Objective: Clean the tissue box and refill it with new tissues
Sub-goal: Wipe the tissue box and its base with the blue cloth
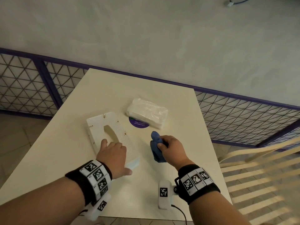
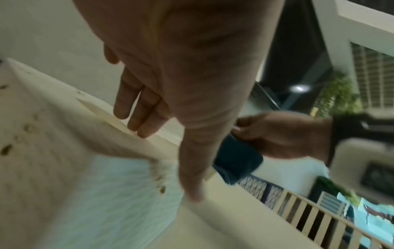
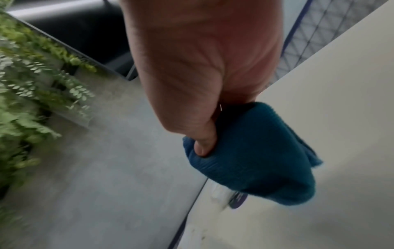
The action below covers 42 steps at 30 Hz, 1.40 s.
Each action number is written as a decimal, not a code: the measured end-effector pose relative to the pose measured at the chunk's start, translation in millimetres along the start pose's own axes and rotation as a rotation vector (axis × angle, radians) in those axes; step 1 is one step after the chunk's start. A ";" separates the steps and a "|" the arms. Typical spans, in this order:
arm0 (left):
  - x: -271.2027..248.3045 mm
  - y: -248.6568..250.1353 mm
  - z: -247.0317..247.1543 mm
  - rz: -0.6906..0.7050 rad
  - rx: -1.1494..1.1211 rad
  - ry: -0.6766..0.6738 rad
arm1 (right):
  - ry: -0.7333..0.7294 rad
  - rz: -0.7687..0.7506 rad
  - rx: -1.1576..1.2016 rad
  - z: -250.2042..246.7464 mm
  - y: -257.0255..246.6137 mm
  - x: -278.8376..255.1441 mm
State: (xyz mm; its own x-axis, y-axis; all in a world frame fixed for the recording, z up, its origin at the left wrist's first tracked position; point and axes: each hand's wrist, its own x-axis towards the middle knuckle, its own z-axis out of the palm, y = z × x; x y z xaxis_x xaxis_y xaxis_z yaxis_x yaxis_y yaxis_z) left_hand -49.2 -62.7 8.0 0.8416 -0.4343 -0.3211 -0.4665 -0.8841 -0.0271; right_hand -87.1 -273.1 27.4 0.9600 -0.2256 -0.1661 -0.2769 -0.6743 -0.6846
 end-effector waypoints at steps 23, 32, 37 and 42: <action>-5.5 -36.9 1.5 0.038 -0.060 -0.121 | -0.503 -0.325 -0.558 81.7 -45.6 49.0; -8.6 -39.0 9.2 0.032 -0.143 -0.091 | -0.553 -0.356 -0.680 69.4 -59.4 59.5; -8.2 -41.1 7.8 0.034 -0.140 -0.132 | -0.578 -0.283 -0.630 86.3 -72.4 101.7; -8.9 -41.5 9.1 0.037 -0.176 -0.088 | -0.568 -0.325 -0.543 73.6 -45.3 45.4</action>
State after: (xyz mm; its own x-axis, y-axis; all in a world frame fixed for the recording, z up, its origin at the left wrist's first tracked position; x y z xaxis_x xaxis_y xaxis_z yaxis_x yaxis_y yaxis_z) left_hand -39.7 -20.5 3.4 0.7942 -0.4569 -0.4005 -0.4353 -0.8878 0.1495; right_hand -27.8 -201.0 -1.4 0.8304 0.3273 -0.4508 0.1736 -0.9209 -0.3490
